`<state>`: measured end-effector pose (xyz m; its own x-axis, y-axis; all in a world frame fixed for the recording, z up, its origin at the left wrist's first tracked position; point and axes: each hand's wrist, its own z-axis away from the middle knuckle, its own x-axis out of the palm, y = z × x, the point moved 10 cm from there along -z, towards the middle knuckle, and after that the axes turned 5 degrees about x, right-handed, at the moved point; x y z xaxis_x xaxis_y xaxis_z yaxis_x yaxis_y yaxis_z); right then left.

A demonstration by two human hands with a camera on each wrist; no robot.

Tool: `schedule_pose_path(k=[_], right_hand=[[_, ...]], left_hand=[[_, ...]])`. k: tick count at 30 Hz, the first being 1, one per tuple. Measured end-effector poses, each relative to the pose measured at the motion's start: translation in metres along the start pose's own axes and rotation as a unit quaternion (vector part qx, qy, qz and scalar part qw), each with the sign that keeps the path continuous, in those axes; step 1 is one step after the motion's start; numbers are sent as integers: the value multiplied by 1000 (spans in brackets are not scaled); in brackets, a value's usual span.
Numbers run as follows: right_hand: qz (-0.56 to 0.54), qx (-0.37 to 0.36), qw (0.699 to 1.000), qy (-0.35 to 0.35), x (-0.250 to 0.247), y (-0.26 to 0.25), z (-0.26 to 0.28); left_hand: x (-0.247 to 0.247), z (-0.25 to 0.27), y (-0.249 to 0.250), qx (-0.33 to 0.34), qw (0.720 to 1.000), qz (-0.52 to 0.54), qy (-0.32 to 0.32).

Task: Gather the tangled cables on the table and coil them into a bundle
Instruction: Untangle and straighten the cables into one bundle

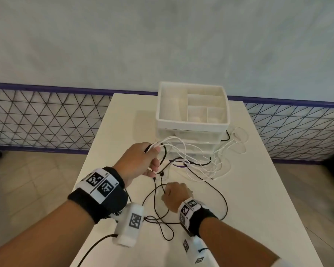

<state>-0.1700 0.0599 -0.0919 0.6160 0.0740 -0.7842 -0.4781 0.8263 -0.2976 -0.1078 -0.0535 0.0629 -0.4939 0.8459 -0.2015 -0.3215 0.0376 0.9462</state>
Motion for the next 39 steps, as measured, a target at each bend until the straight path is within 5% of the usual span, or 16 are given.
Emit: schedule_pose_path(k=[4,9,15,20,26,28,31,34,37,39], right_hand=[[-173,-113,978,19,-73,-23,27],[-288,-208,919,169,-183,-41,76],[-396,-210,846,288,-248,-6,98],[-423,-131,877,187,-213,56,52],[-246,37,947,205,-193,133,27],[-311,8,938,152,-197,120,31],[-444,-91,885,108,-218,75,48],[-456,-160,862,155,-248,45,66],[-283,-126,907,286,-272,54,74],[-171,-50,937,301,-275,79,67]], left_hand=[[-12,-4,15,97,983,-153,15],[2,-7,42,187,979,-79,14],[14,-5,42,135,990,15,-36],[-23,-15,41,100,985,130,47],[-54,-16,37,78,983,136,97],[-51,-16,32,64,985,124,98],[-34,-19,22,35,988,126,88],[-21,-21,15,7,986,138,95],[-24,-21,13,-4,982,155,113],[-33,-19,14,1,981,158,110]])
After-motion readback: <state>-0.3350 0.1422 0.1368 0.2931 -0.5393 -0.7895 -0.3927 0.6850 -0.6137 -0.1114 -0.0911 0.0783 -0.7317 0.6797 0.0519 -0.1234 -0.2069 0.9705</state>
